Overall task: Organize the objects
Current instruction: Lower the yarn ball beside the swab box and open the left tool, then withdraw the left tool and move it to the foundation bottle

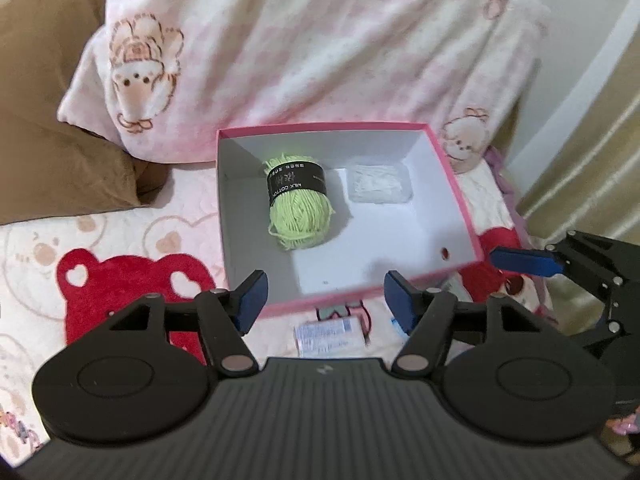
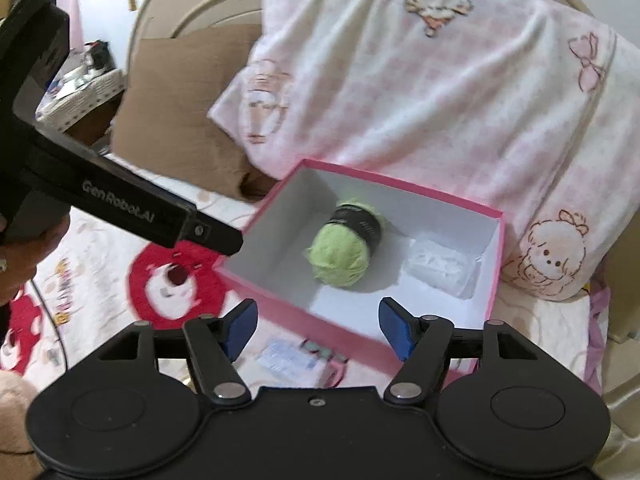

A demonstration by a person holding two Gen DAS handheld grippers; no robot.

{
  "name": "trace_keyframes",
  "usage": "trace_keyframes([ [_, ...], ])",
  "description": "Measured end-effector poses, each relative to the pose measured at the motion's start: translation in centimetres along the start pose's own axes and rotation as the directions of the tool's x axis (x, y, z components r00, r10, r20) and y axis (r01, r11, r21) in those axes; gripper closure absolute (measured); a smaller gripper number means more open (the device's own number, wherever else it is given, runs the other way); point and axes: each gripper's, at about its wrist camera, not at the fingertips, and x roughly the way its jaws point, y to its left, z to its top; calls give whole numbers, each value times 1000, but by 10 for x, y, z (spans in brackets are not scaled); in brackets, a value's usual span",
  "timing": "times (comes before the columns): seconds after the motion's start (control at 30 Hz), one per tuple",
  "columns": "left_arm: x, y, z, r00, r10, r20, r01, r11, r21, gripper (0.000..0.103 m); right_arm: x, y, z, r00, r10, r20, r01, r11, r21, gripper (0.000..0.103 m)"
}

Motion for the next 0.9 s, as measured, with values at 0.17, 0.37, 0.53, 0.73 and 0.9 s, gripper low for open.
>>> trace_keyframes([
  [0.17,-51,-4,-21,999,-4,35,3,999,38,28,-30,23,-6,999,42,-16,-43,999,-22,25],
  [0.37,-61,-4,-57,999,16,35,-17,999,50,25,-40,48,-24,994,100,-44,-101,995,-18,25],
  [0.53,-51,0,-88,1000,-1,6,1,998,57,25,-37,73,-38,986,144,-79,-148,988,-44,25],
  [0.73,-43,7,-111,999,33,34,-36,997,72,25,-25,94,-47,975,182,-131,-194,977,-84,24],
  [0.9,-28,22,-122,1000,4,28,-5,1000,28,25,-6,98,-51,962,224,-159,-237,969,-70,17],
])
